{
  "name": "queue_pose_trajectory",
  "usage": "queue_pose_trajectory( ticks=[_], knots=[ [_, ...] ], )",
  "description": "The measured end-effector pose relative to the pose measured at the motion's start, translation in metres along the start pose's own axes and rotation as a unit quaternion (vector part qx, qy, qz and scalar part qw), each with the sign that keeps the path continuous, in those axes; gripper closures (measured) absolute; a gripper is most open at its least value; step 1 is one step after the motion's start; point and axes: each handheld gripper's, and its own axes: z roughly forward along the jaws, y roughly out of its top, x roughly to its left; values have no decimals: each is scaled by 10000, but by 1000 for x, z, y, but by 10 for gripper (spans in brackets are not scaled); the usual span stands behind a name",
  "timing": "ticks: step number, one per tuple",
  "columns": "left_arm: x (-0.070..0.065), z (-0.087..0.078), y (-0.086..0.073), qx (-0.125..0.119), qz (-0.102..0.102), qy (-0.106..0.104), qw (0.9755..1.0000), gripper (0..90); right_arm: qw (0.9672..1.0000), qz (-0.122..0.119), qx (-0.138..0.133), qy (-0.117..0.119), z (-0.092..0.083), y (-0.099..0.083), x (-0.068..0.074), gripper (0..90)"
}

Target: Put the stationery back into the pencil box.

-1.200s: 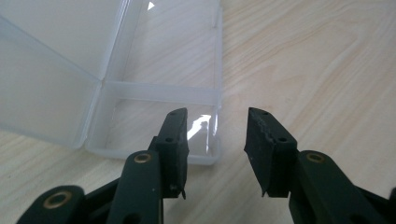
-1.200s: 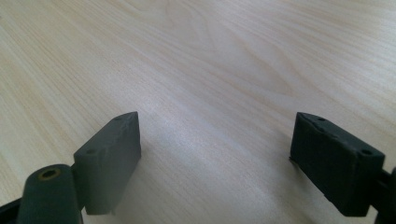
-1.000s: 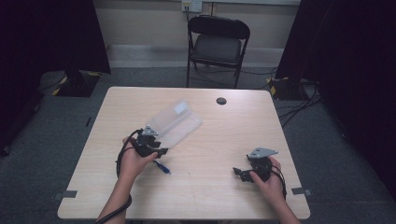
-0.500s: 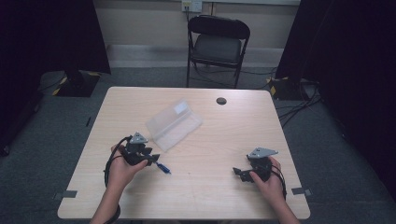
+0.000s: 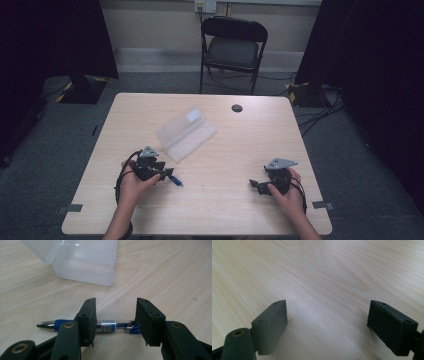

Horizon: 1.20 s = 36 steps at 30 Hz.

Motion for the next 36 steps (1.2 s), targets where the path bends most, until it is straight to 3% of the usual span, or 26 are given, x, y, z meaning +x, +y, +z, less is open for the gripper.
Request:
queue_pose_trajectory(
  ticks=[2,3,4,9,15,21,24,30,32,36],
  knots=[
    [-2,-3,-1,143,136,-72,9998,513,10000,3,-2,8,0,0,0,156],
    [-5,-4,-3,131,47,-157,9998,514,10000,5,-2,10,0,0,0,157],
    [-8,-5,-5,167,113,-222,9996,515,10000,3,-2,8,0,0,0,156],
    [-20,-9,-11,219,230,-253,9992,510,10000,3,0,10,0,0,0,156],
    [-25,-13,-20,409,292,39,9987,479,10000,0,1,-5,0,0,0,157],
    [-23,-23,-28,-10,129,252,9996,422,10000,2,-1,6,0,0,0,156],
    [-20,-29,-29,-213,197,443,9986,400,10000,3,-1,10,0,0,0,156],
    [-10,-27,-31,-354,85,716,9968,431,10000,3,0,6,0,0,0,156],
    [-7,-24,-32,-321,32,726,9968,482,10000,4,0,9,0,0,0,156],
    [-4,-17,-35,-211,-25,829,9963,502,10000,1,1,0,0,0,0,156]
  ],
)
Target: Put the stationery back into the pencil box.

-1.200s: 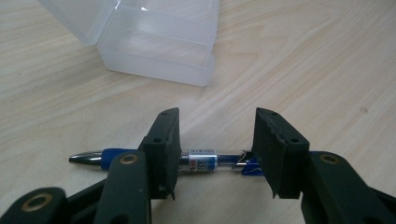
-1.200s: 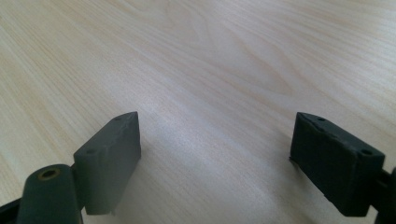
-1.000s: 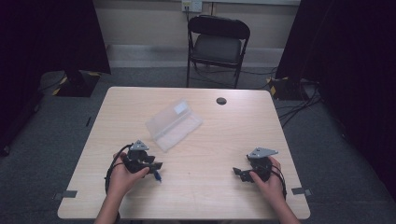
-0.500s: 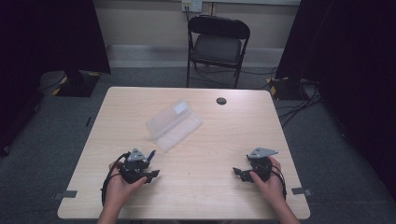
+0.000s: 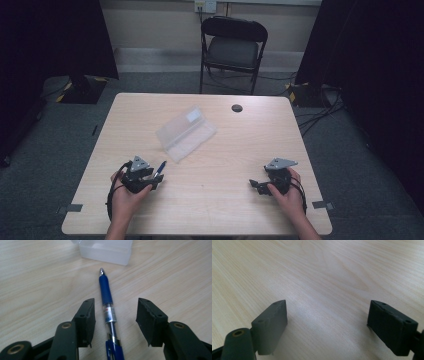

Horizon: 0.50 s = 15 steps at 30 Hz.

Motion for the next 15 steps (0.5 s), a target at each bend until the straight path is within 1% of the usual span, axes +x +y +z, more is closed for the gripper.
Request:
queue_pose_trajectory(
  ticks=[1,2,3,5,6,7,10,11,15],
  knots=[
    [0,1,-1,0,50,55,10000,525,10000,3,-1,10,0,0,0,156],
    [1,1,-1,-22,38,98,9999,545,10000,2,-1,11,0,0,0,156],
    [1,1,-1,-42,-11,94,9999,556,10000,3,-1,9,0,0,0,156],
    [2,1,0,13,50,86,9999,615,10000,1,0,-3,0,0,0,156],
    [2,1,0,16,26,97,9999,627,10000,0,0,-1,0,0,0,156],
    [2,0,1,57,78,126,9999,653,10000,2,0,11,0,0,0,156],
    [3,-1,2,141,21,74,9999,735,10000,1,-1,6,0,0,0,156],
    [3,-1,2,131,-17,60,9999,783,10000,1,0,1,0,0,0,156],
    [2,-1,2,126,-111,37,9999,796,10000,2,-1,10,0,0,0,156]
  ],
)
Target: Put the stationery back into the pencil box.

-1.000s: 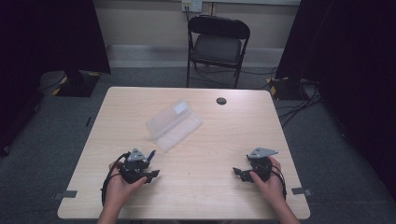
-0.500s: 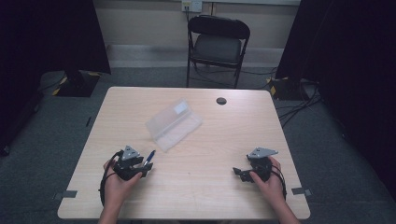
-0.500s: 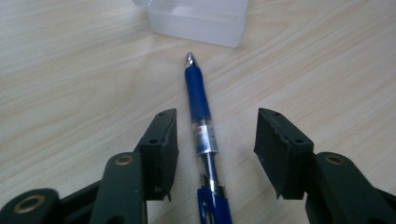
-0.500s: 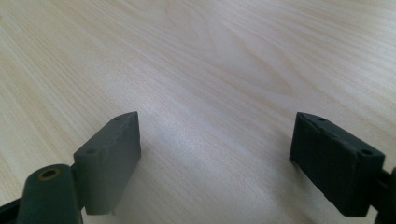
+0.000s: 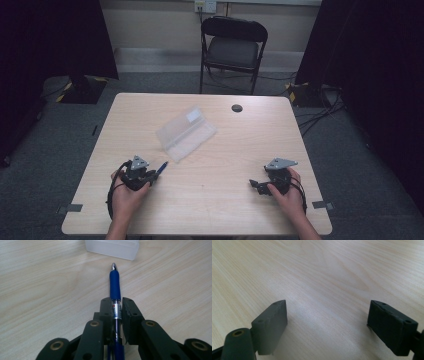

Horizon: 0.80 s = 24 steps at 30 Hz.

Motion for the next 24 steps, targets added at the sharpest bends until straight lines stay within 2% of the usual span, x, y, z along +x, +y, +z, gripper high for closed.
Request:
queue_pose_trajectory(
  ticks=[6,11,14,19,24],
  knots=[
    [-3,-1,0,57,16,-109,9999,797,10000,0,0,-3,0,0,0,157],
    [-7,-4,1,-9,-47,-171,9998,797,10000,-1,0,-4,0,0,0,156],
    [-9,-6,3,10,22,-236,9997,797,10000,0,1,0,0,0,0,156],
    [-13,-9,5,46,27,-346,9994,798,10000,-2,2,-8,0,0,0,156],
    [-16,-16,11,-47,80,-467,9989,797,10000,-2,2,-13,0,0,0,156]
  ],
)
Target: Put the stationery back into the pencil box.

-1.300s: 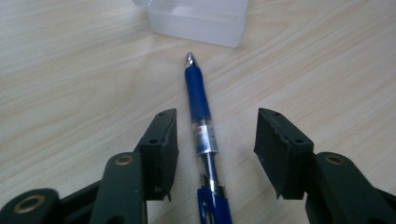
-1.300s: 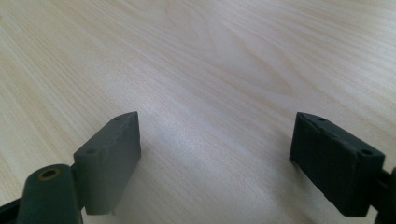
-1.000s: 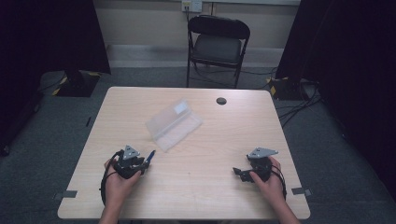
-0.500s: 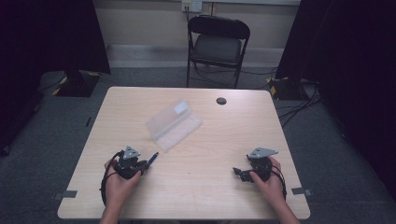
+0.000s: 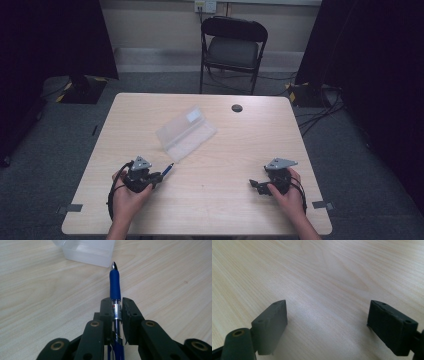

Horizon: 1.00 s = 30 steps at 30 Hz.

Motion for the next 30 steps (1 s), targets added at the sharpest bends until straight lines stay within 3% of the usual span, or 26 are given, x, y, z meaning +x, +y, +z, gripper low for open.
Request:
queue_pose_trajectory(
  ticks=[5,11,20,23,26,28,30],
  knots=[
    [-8,0,3,19,163,-159,9997,797,10000,4,-1,11,0,0,0,156],
    [-22,13,6,155,360,-352,9986,797,10000,4,-1,11,0,0,0,156],
    [-28,24,30,79,483,-547,9973,797,10000,4,-1,13,0,0,0,156],
    [-30,28,34,34,401,-519,9978,797,10000,2,-2,13,0,0,0,156],
    [-28,34,40,38,455,-594,9972,797,10000,2,0,15,0,0,0,156],
    [-29,36,42,12,354,-567,9978,797,10000,2,0,14,0,0,0,156],
    [-28,39,46,67,420,-580,9974,797,10000,3,0,15,0,0,0,156]
  ],
)
